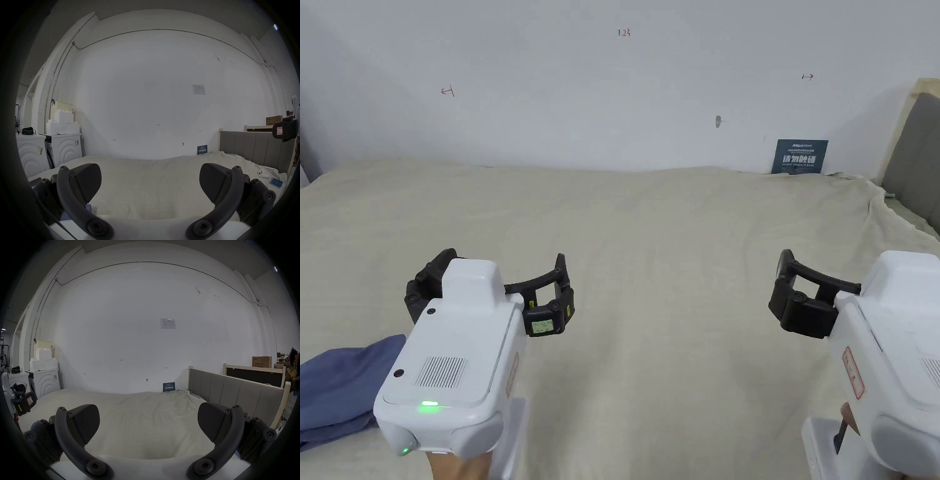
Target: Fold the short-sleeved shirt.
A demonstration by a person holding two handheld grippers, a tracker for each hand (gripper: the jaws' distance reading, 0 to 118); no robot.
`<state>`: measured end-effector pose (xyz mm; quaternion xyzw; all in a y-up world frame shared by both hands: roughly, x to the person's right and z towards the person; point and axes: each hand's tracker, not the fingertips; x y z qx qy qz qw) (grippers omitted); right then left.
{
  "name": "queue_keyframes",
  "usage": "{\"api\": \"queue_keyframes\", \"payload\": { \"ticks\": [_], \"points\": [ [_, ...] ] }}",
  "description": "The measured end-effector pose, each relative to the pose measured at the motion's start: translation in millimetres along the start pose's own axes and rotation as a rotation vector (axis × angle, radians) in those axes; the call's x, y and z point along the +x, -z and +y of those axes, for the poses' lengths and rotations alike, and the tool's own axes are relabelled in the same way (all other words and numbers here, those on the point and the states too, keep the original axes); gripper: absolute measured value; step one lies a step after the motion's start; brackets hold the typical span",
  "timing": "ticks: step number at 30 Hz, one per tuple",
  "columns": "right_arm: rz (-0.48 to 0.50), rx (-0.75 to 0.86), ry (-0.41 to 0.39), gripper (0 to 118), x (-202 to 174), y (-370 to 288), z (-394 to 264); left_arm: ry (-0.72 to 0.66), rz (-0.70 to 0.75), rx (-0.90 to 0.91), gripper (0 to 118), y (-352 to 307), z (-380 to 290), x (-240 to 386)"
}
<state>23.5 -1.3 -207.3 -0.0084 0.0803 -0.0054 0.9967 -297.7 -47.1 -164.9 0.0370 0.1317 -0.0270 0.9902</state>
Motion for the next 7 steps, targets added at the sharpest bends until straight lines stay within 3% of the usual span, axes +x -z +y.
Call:
{"api": "queue_keyframes", "payload": {
  "ticks": [7],
  "points": [
    [-0.001, 0.003, -0.009, 118, 2.6, 0.2, 1.2, 0.003, -0.004, -0.001, 118, -0.3, -0.1, 0.5]
  ]
}}
